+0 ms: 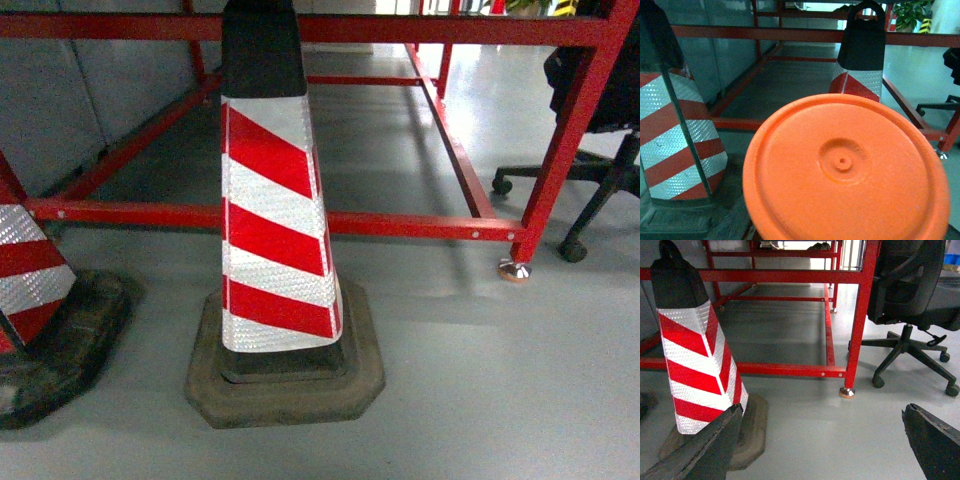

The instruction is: Pick capacitor and pack into box

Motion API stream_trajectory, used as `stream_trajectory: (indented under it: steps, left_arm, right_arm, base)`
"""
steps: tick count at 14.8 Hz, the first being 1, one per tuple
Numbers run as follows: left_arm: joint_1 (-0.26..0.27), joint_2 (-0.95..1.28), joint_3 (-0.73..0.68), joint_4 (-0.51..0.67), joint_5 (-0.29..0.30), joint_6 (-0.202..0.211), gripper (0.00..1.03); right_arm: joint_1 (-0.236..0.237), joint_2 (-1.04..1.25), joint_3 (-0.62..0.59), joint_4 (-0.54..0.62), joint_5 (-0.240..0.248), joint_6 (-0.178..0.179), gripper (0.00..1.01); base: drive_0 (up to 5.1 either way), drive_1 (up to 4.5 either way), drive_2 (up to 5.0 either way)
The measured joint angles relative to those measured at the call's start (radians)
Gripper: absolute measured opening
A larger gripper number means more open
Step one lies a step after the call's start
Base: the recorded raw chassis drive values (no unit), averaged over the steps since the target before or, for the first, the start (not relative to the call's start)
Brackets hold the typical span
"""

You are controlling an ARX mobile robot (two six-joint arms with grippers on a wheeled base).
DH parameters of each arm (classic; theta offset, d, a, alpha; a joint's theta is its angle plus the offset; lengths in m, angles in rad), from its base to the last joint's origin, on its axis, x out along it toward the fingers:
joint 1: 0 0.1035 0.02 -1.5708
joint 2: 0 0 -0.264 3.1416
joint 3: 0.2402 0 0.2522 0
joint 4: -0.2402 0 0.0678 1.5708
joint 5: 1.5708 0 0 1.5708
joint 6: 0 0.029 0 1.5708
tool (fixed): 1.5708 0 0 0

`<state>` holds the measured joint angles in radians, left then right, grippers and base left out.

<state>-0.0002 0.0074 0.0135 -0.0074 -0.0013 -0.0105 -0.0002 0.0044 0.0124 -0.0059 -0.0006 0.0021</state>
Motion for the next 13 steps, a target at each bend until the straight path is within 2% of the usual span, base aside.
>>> stream_trajectory:
  steps: [13]
  left_arm:
    - [0.0, 0.0, 0.0, 0.001, 0.002, 0.01, 0.44]
  right_arm:
    - [0.0, 0.0, 0.0, 0.0, 0.002, 0.002, 0.98]
  base:
    - [0.0, 0.0, 0.0]
